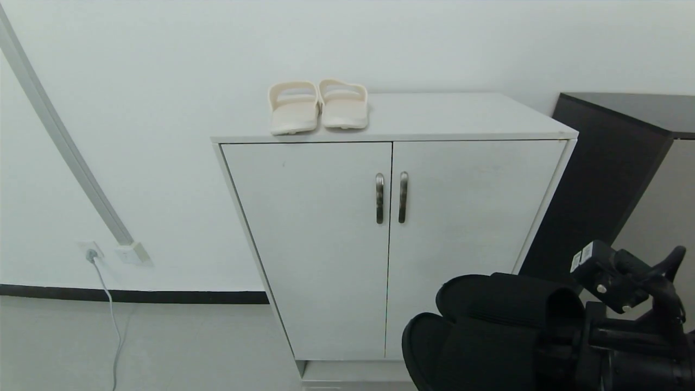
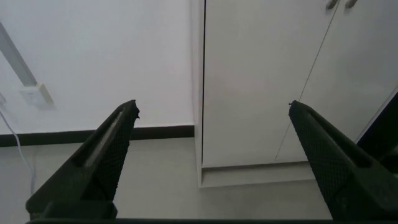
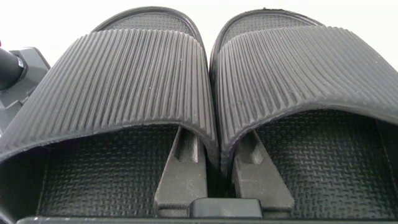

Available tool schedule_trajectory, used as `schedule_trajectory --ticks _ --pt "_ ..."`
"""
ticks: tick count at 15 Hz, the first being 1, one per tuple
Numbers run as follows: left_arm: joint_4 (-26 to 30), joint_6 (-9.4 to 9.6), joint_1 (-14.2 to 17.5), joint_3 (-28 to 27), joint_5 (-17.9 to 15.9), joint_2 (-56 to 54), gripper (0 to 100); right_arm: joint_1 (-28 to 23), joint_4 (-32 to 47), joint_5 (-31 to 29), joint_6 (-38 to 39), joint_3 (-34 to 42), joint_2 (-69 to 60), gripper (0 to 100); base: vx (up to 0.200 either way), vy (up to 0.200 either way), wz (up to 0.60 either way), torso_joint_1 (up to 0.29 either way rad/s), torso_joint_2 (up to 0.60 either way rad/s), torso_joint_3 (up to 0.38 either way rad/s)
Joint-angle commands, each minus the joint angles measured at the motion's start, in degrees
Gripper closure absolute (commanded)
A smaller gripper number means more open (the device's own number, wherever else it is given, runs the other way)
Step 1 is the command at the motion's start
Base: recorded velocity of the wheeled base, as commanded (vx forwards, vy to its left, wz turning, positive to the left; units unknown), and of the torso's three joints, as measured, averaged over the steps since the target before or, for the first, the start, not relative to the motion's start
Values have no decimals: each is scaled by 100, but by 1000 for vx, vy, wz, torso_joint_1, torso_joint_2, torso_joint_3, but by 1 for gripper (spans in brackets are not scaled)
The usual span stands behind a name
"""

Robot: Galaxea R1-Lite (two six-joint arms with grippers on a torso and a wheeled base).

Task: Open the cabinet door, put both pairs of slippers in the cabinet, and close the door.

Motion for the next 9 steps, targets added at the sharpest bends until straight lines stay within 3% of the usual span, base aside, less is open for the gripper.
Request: schedule_trajectory --ticks 1,9 --pt "0 2 1 1 -4 7 0 7 -3 4 0 8 -7 100 0 0 0 -100 452 354" --pt "0 2 1 1 -4 7 0 7 -12 13 -150 105 10 100 0 0 0 -46 416 368"
